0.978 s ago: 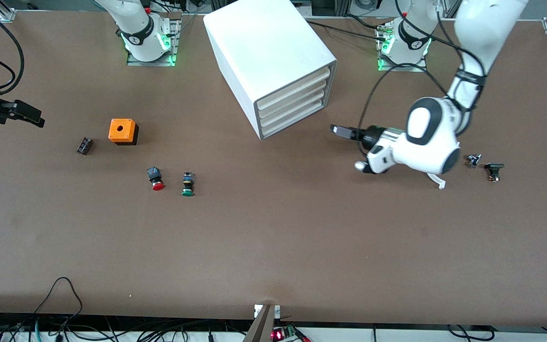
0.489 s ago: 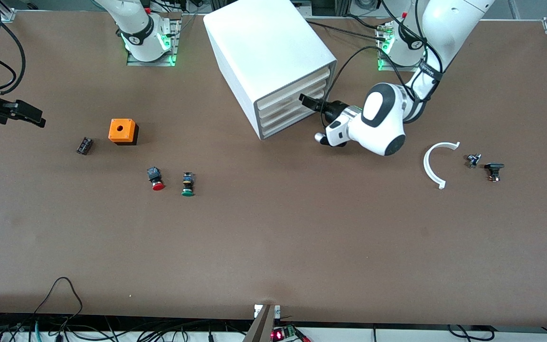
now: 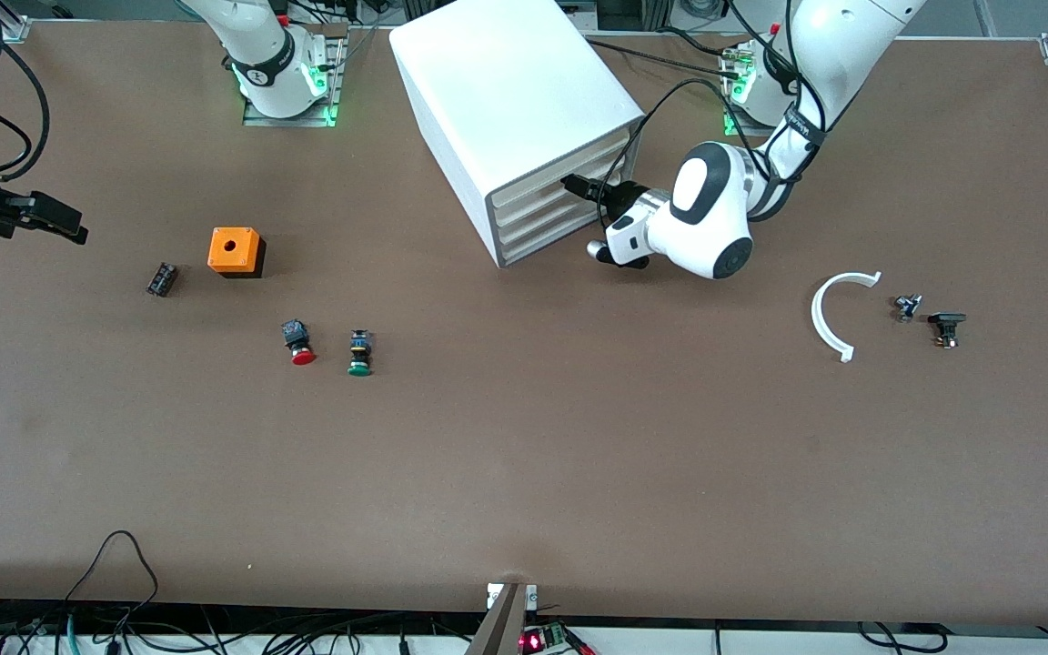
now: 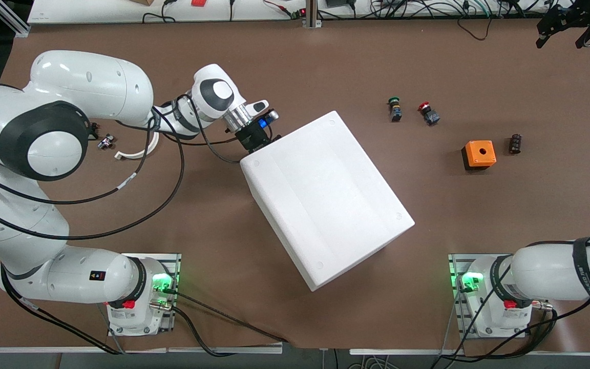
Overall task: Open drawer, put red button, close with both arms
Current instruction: 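Hook the top drawer handle with the left gripper and pull it open, then withdraw the left gripper while the right gripper reaches the red button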
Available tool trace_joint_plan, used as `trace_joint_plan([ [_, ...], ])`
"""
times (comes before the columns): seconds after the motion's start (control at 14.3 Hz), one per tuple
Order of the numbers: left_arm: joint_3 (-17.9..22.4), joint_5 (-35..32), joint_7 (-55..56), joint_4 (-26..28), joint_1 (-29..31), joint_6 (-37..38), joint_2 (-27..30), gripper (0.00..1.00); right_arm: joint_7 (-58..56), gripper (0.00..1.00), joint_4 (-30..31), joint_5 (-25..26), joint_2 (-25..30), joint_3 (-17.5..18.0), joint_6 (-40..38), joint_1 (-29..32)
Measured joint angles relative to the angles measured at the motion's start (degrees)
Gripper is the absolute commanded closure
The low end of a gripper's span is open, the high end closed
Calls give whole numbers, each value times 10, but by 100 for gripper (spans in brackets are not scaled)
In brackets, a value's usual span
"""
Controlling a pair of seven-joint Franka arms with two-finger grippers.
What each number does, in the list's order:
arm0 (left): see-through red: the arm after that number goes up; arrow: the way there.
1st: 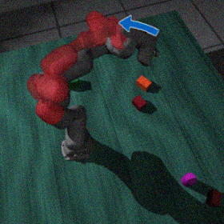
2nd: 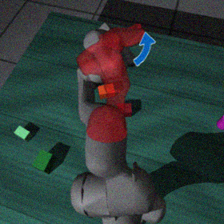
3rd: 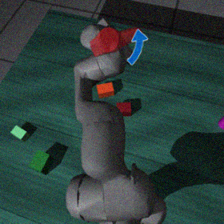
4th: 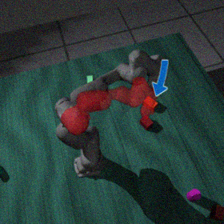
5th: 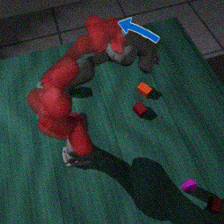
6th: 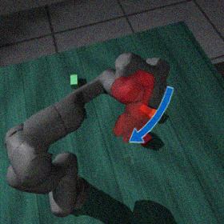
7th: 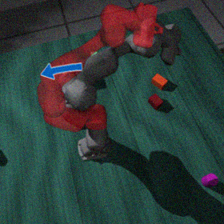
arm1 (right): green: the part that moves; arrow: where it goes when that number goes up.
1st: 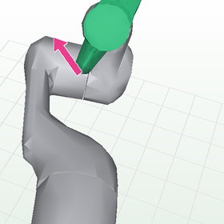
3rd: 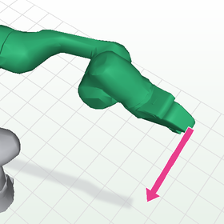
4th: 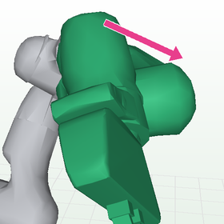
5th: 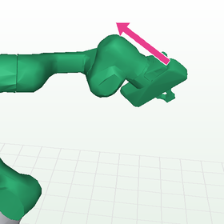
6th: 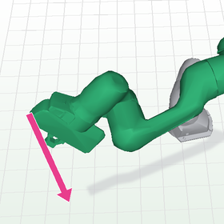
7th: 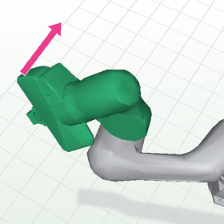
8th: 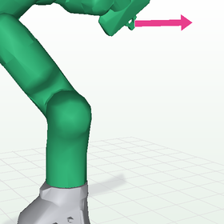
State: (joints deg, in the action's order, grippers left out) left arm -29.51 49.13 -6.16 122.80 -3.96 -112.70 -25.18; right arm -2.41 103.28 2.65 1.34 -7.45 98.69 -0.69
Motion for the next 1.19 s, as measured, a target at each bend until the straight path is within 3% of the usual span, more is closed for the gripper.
trace_joint_plan([
  [0.28, -2, 4, -20, -4, 12, 0, 13, 100, 0, 0, 0, 0, 0, 0, 0, 0],
  [0.63, 49, -35, -56, -34, 62, -25, 28, 100, 0, 0, 0, 0, 0, 0, -1, 0],
  [0.7, 52, -36, -62, -40, 72, -32, 29, 16, 0, 0, 0, 0, 0, 0, -1, 0],
  [0.77, 55, -36, -66, -44, 79, -33, 30, 0, 0, 0, 0, 0, 0, 0, -2, 0],
  [1.19, 66, -50, -54, -44, 83, -110, 38, 0, 0, 0, 0, -1, -5, 0, -3, 0],
])
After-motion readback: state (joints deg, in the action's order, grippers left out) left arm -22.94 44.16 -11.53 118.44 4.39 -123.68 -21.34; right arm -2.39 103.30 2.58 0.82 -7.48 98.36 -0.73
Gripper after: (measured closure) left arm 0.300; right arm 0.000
